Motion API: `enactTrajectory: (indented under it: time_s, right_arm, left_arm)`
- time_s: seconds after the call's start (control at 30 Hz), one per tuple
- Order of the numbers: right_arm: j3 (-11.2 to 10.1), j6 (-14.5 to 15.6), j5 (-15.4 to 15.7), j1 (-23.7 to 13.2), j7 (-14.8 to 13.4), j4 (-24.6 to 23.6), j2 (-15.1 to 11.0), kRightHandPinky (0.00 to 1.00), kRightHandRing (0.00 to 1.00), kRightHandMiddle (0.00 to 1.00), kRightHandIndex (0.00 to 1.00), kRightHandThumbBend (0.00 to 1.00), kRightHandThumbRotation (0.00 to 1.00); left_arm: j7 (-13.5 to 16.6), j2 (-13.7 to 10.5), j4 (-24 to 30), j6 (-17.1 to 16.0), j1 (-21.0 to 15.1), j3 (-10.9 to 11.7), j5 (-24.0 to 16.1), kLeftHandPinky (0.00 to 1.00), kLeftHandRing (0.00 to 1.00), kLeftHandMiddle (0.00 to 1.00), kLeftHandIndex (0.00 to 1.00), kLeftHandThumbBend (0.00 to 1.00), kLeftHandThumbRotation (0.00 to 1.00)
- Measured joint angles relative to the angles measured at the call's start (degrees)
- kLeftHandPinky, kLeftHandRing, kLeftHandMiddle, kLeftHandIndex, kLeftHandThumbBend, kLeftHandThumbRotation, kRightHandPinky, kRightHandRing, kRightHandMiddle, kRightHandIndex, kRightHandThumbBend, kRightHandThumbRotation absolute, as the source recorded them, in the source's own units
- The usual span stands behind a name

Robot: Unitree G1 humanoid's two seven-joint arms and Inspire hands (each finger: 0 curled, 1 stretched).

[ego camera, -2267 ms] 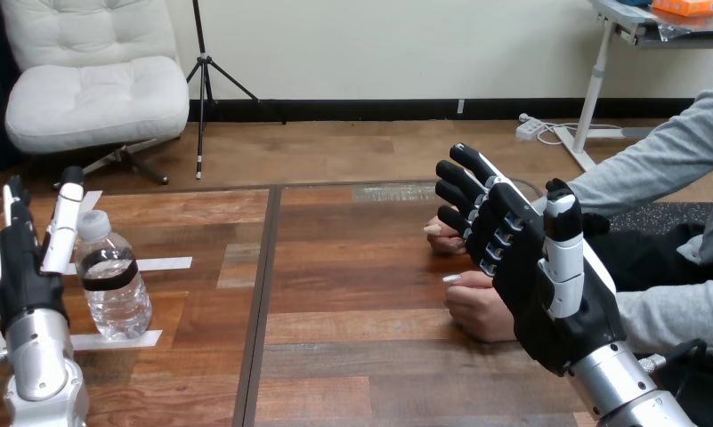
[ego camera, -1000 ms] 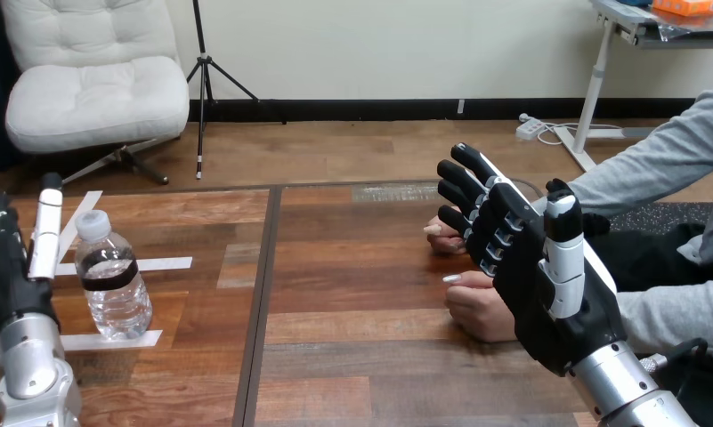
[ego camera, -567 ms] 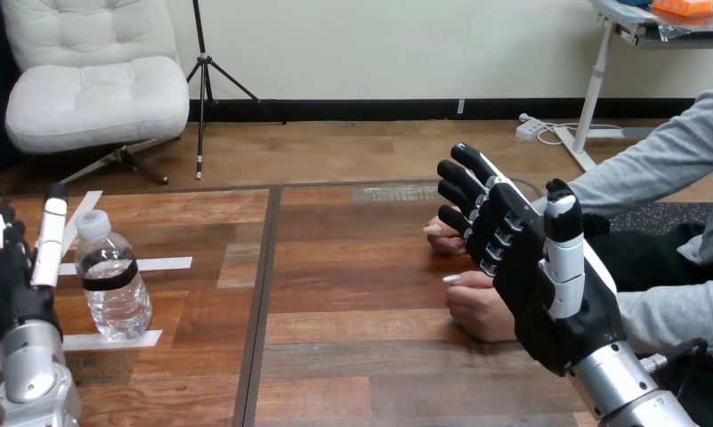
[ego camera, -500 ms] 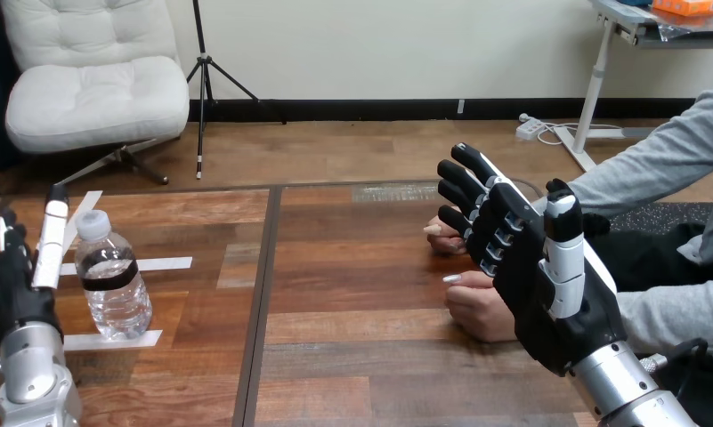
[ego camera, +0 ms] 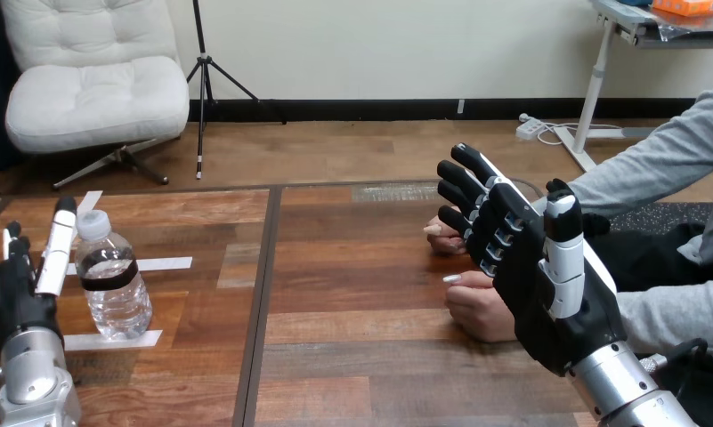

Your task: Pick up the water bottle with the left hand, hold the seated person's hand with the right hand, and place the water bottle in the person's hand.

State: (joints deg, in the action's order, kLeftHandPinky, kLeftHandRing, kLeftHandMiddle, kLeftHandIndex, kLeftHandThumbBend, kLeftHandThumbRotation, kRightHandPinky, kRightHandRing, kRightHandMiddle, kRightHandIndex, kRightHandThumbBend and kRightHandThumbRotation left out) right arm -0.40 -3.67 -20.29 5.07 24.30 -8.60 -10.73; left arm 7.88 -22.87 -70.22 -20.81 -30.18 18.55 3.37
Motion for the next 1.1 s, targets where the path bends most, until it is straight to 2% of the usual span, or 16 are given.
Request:
enactTrajectory:
  time_s: [0.17, 0.37, 0.47, 0.5, 0.8, 1.1]
  right_arm:
    - [0.00, 0.00, 0.00, 0.00, 0.00, 0.00, 0.00, 1.00, 0.99, 0.96, 0.97, 1.00, 1.00]
    - [0.00, 0.00, 0.00, 0.00, -0.03, 0.00, 0.00, 1.00, 0.98, 0.96, 0.97, 1.00, 1.00]
    - [0.00, 0.00, 0.00, 0.00, -0.04, 0.00, 0.00, 1.00, 0.98, 0.96, 0.97, 1.00, 1.00]
    - [0.00, 0.00, 0.00, 0.00, -0.04, 0.00, 0.00, 1.00, 0.98, 0.96, 0.97, 1.00, 1.00]
    - [0.00, 0.00, 0.00, 0.01, -0.05, 0.00, 0.00, 1.00, 0.98, 0.96, 0.96, 1.00, 1.00]
    - [0.00, 0.00, 0.00, 0.01, -0.05, 0.00, 0.01, 1.00, 0.98, 0.96, 0.97, 1.00, 1.00]
  left_arm:
    - [0.01, -0.37, -0.28, 0.64, -0.04, -0.33, -0.73, 1.00, 1.00, 1.00, 1.00, 0.78, 0.73]
    - [-0.03, -0.75, -0.35, 0.64, -0.08, -0.66, -1.19, 1.00, 1.00, 1.00, 1.00, 0.85, 0.64]
    - [-0.20, -0.99, -0.35, 0.64, -0.19, -0.67, -1.18, 1.00, 1.00, 1.00, 1.00, 0.90, 0.56]
    - [-0.30, -1.05, -0.35, 0.63, -0.23, -0.64, -1.14, 1.00, 1.00, 1.00, 1.00, 0.92, 0.49]
    - [-1.06, -1.46, -0.34, 0.52, -0.90, -0.31, -0.69, 1.00, 1.00, 1.00, 1.00, 0.99, 0.31]
    - [-0.75, -1.95, -0.31, -0.07, -2.49, -0.49, -1.08, 1.00, 1.00, 1.00, 1.00, 1.00, 0.24]
